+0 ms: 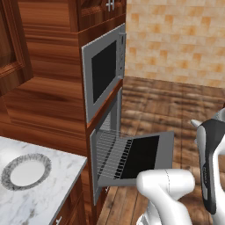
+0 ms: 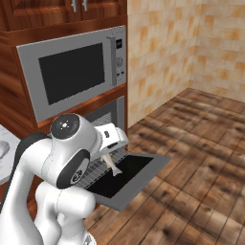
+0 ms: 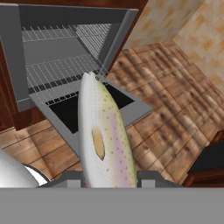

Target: Place the fish on the bottom rack of the oven, and slide the tray back inside. Close the oven door.

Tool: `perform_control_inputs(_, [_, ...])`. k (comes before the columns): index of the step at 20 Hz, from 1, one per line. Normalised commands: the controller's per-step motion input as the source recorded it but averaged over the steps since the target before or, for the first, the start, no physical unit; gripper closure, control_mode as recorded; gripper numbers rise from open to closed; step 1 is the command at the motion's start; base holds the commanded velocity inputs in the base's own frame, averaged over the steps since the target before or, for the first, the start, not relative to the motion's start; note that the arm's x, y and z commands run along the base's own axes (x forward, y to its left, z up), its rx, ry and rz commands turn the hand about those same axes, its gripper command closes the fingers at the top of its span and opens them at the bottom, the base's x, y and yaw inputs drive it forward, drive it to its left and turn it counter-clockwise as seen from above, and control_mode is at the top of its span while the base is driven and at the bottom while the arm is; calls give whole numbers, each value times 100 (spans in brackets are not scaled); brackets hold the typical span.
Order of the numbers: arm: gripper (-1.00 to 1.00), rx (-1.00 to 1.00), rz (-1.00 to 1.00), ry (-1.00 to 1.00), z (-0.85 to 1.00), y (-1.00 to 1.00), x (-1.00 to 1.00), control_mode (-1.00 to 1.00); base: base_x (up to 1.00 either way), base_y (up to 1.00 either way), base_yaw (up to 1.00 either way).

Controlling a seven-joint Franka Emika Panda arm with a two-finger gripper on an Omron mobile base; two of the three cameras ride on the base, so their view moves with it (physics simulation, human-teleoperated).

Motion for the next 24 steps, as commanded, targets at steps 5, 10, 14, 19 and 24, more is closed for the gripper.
perform_control_inputs(5, [100,0,0,0,-9,18,0,-100,0,0,0])
perform_control_inputs(10, [100,0,2,1,-18,39,4,-100,0,0,0])
perform_control_inputs(14, [100,0,10,-9,-30,30,10,-100,0,0,0])
perform_control_inputs(19, [100,0,2,-6,-38,35,31,-100,0,0,0])
perform_control_inputs(24, [100,5,-6,-1,-65,45,56,-100,0,0,0])
